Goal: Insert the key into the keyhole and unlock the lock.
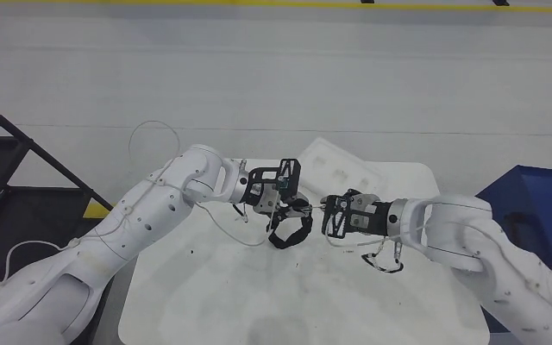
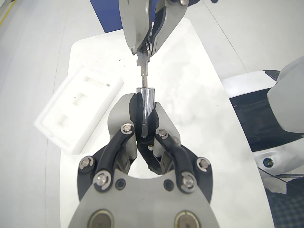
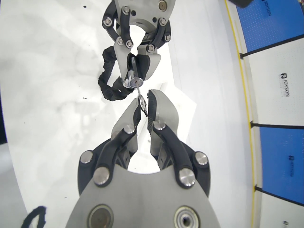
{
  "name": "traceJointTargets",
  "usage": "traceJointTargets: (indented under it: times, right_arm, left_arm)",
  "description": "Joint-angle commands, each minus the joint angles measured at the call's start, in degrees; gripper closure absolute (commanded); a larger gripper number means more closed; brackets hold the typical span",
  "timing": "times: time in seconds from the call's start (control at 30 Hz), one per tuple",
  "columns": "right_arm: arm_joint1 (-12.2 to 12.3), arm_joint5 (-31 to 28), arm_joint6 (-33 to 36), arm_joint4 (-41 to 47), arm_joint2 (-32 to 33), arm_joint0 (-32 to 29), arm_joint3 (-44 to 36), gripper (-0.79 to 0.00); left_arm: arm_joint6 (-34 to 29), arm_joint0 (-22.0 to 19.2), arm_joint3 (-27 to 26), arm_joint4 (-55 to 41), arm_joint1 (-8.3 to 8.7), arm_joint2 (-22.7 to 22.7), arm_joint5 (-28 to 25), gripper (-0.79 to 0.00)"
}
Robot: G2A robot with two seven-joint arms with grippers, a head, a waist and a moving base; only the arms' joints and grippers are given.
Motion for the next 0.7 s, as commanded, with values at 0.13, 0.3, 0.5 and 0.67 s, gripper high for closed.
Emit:
traceJointTargets:
  times: [0.13, 0.3, 0.5, 0.67]
  right_arm:
    - [-0.5, 8.9, -0.4, 13.2, 1.3, -1.7, 2.4, 0.0]
    - [-0.8, 13.9, 0.0, 18.9, 1.9, -2.5, 3.8, 0.0]
    - [-1.1, 18.8, 0.9, 23.3, 2.9, -3.2, 3.6, 0.0]
    - [-1.3, 22.3, 0.7, 25.8, 4.0, -4.7, 2.9, 0.0]
  left_arm:
    - [4.2, 0.4, -0.6, 4.4, -0.23, -1.5, 0.1, 0.0]
    - [7.3, 1.9, -1.2, 8.8, -0.38, -2.9, 1.7, 0.0]
    - [8.8, 3.3, -2.1, 12.3, -0.62, -4.0, 3.0, 0.0]
    - [9.8, 4.3, -3.1, 14.7, -0.84, -4.8, 4.6, 0.0]
